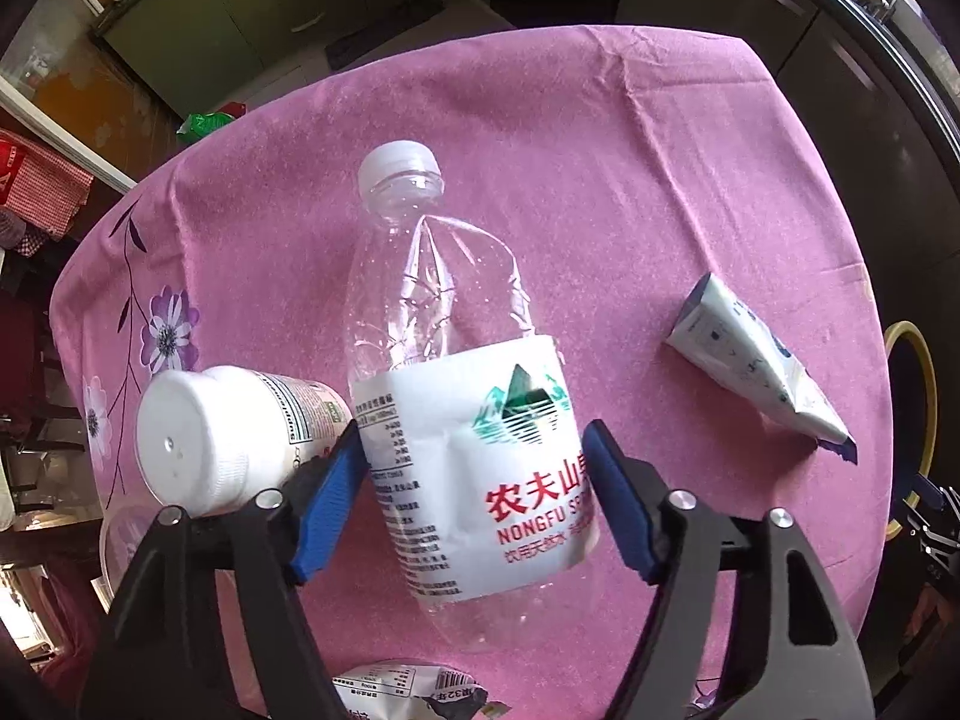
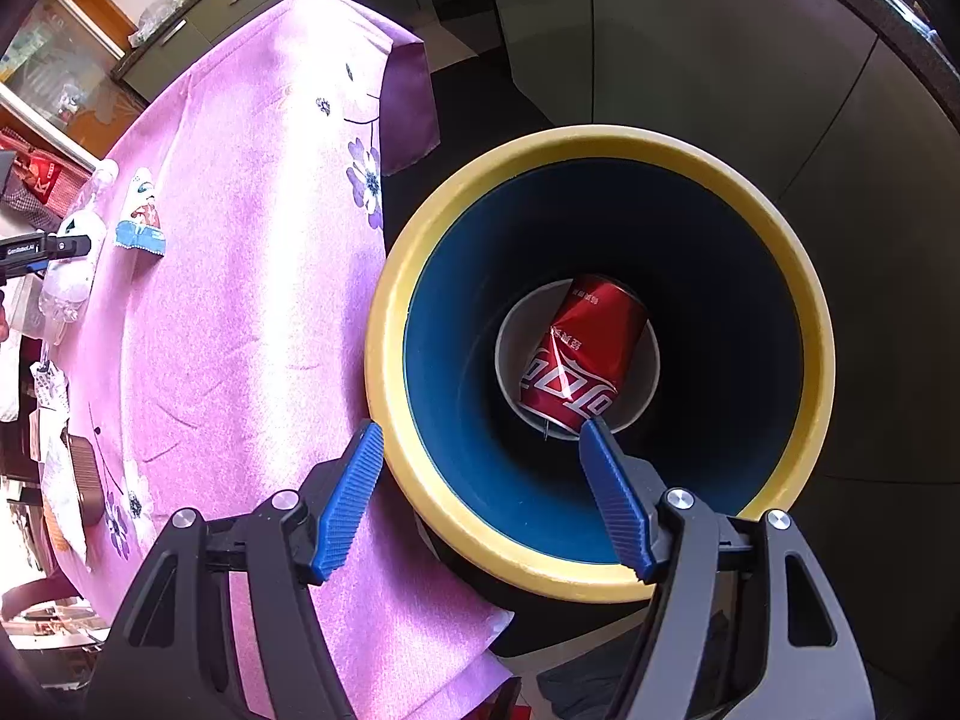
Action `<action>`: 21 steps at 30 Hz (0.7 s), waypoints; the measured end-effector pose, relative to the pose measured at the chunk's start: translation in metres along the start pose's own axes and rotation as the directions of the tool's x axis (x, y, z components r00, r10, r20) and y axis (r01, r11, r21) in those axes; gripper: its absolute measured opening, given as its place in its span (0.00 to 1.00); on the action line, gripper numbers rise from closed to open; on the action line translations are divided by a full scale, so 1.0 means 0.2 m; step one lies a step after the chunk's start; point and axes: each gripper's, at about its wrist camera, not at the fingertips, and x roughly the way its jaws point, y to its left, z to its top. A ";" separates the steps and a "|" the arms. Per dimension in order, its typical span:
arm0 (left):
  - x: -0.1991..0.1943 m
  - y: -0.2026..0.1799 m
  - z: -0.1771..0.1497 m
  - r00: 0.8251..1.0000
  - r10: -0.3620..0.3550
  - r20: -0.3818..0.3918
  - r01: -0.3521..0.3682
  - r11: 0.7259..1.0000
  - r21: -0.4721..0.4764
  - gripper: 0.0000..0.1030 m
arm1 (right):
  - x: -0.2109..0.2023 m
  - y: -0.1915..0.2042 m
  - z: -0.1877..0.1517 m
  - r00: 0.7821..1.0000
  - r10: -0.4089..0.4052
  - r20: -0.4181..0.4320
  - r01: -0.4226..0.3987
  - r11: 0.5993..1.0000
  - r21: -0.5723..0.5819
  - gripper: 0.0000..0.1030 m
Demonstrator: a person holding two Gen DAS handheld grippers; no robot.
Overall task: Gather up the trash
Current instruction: 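Grasp the Nongfu Spring water bottle with the left gripper and lift it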
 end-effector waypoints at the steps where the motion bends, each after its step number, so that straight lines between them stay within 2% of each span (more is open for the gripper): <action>1: 0.00 0.00 0.00 1.000 0.003 -0.003 -0.003 1.000 0.003 0.66 | 0.00 0.00 0.00 1.000 0.000 -0.003 0.000 1.000 0.000 0.66; 6: 0.01 -0.02 0.01 1.000 0.021 -0.003 -0.021 0.999 0.043 0.67 | 0.02 0.00 0.00 1.000 0.003 -0.012 -0.003 1.000 0.001 0.66; 10: 0.00 -0.08 0.00 0.999 0.034 0.011 -0.035 0.993 0.112 0.65 | 0.04 0.01 -0.01 1.000 0.009 -0.018 -0.009 1.000 0.000 0.66; 21: -0.20 -0.08 -0.14 0.997 -0.014 0.072 0.001 0.984 0.179 0.62 | 0.03 -0.01 -0.02 1.000 0.012 -0.016 -0.012 1.000 0.008 0.66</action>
